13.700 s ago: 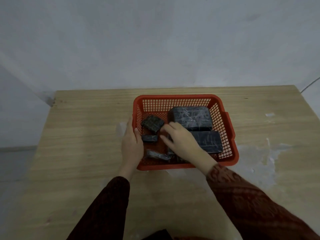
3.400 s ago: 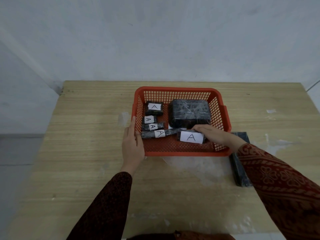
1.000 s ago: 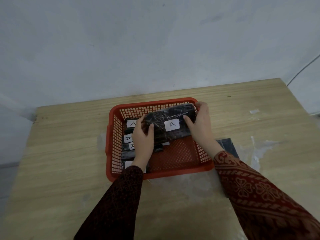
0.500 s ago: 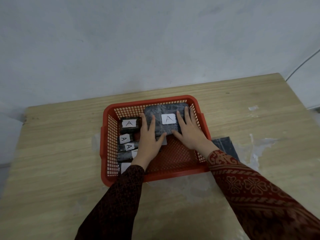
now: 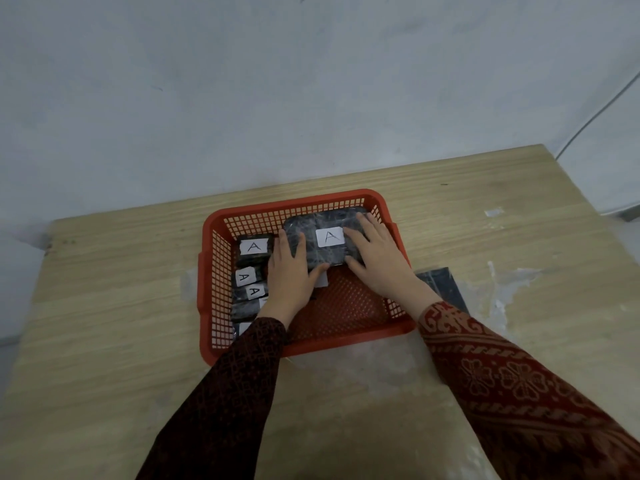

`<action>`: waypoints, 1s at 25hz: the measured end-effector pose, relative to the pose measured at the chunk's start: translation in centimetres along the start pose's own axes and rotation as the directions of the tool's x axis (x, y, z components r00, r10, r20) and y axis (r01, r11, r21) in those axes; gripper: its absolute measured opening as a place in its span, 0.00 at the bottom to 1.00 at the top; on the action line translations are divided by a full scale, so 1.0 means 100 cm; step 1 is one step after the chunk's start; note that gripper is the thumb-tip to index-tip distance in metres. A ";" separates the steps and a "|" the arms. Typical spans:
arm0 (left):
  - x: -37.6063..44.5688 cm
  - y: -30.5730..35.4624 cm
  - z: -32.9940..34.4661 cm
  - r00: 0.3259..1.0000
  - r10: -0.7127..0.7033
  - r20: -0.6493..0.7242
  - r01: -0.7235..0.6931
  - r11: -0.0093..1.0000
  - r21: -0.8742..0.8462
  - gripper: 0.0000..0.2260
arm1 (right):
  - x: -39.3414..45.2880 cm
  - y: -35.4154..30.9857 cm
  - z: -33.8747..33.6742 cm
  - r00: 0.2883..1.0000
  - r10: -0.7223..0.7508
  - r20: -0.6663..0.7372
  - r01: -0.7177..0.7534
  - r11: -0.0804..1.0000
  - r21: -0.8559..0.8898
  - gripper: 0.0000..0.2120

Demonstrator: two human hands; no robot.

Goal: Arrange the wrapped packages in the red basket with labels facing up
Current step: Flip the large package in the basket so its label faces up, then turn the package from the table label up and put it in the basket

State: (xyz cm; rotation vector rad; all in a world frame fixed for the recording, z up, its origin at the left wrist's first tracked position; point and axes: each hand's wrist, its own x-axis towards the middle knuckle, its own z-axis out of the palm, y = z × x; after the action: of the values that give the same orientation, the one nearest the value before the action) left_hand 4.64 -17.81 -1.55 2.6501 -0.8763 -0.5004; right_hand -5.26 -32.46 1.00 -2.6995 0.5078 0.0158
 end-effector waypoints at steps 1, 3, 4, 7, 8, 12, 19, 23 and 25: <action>-0.002 0.003 0.000 0.999 -0.002 -0.036 0.001 1.000 -0.008 0.33 | -0.013 0.002 -0.003 0.994 -0.023 -0.111 0.028 0.998 0.047 0.24; -0.011 0.015 0.001 0.991 0.031 -0.133 -0.035 0.999 -0.034 0.25 | -0.044 0.010 -0.008 0.943 0.036 -0.330 0.015 0.989 0.148 0.20; -0.018 0.023 0.002 0.983 0.061 -0.173 -0.070 0.996 -0.047 0.22 | -0.061 0.017 -0.010 0.914 0.122 -0.388 -0.037 0.975 0.219 0.19; -0.041 0.052 0.008 0.948 0.211 -0.239 -0.241 0.965 -0.102 0.17 | -0.109 0.044 -0.006 0.832 0.441 -0.338 -0.298 0.867 0.399 0.20; -0.050 0.062 0.010 0.933 0.273 -0.235 -0.306 0.944 -0.120 0.17 | -0.123 0.054 -0.001 0.807 0.514 -0.290 -0.394 0.835 0.384 0.23; -0.079 0.097 0.029 0.880 0.461 -0.110 -0.474 0.866 -0.159 0.17 | -0.172 0.065 0.028 0.759 0.649 -0.061 -0.638 0.759 0.132 0.43; -0.092 0.132 0.046 0.861 0.503 -0.079 -0.508 0.837 -0.203 0.20 | -0.210 0.089 0.018 0.810 0.585 -0.043 -0.509 0.737 0.445 0.35; -0.080 0.155 0.030 0.904 0.425 -0.042 -0.387 0.774 -0.501 0.26 | -0.219 0.089 -0.037 0.894 0.447 0.021 -0.184 0.326 0.927 0.24; -0.076 0.162 0.013 0.917 0.391 -0.083 -0.343 0.662 -0.666 0.28 | -0.214 0.090 -0.059 0.936 0.304 0.179 -0.198 0.034 0.980 0.25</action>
State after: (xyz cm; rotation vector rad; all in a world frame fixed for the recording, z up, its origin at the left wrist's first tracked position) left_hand -9.92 -25.81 5.33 1.7445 -0.9868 -0.6510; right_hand -28.74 -35.02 4.83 -1.1415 0.6702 -0.2623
